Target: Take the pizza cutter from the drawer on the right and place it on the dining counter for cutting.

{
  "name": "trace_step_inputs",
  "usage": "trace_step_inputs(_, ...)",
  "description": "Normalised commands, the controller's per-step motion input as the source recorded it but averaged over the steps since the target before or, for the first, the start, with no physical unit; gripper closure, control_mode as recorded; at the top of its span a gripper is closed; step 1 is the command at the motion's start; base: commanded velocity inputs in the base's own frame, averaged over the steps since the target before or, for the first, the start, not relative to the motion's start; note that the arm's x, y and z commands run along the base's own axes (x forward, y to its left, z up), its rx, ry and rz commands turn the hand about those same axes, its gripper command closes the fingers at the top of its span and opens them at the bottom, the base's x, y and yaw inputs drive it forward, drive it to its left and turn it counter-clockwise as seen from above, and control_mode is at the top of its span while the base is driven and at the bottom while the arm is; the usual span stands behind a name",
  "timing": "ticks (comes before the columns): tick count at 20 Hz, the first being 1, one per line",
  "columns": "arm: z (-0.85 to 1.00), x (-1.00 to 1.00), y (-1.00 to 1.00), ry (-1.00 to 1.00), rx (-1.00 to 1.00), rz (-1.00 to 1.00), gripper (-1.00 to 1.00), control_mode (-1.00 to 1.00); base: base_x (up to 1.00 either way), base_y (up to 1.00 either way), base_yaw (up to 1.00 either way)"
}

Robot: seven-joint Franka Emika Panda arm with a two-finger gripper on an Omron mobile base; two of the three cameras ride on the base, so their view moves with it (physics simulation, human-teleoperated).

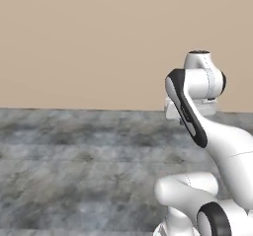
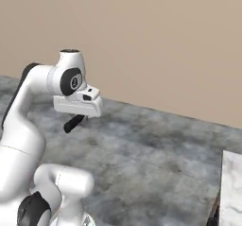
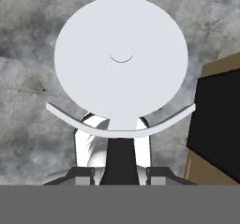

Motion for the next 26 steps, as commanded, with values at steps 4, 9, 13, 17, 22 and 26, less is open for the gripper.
trace_step_inputs(4,0.00,0.00,0.00,0.00,0.00,0.00,1.00,1.00,1.00,0.20,-0.14)
trace_step_inputs(9,0.00,0.00,0.00,0.00,0.00,0.00,1.00,1.00,1.00,0.54,-0.27)
trace_step_inputs(13,0.00,0.00,0.00,0.00,0.00,0.00,1.00,1.00,1.00,0.67,-0.45)
trace_step_inputs(17,0.00,0.00,0.00,0.00,0.00,0.00,1.00,1.00,0.84,0.67,-0.68)
trace_step_inputs(22,0.00,0.00,0.00,0.00,0.00,0.00,1.00,1.00,0.62,0.53,-0.76)
trace_step_inputs(26,0.00,0.00,0.00,0.00,0.00,0.00,1.00,1.00,0.62,0.46,-0.75)
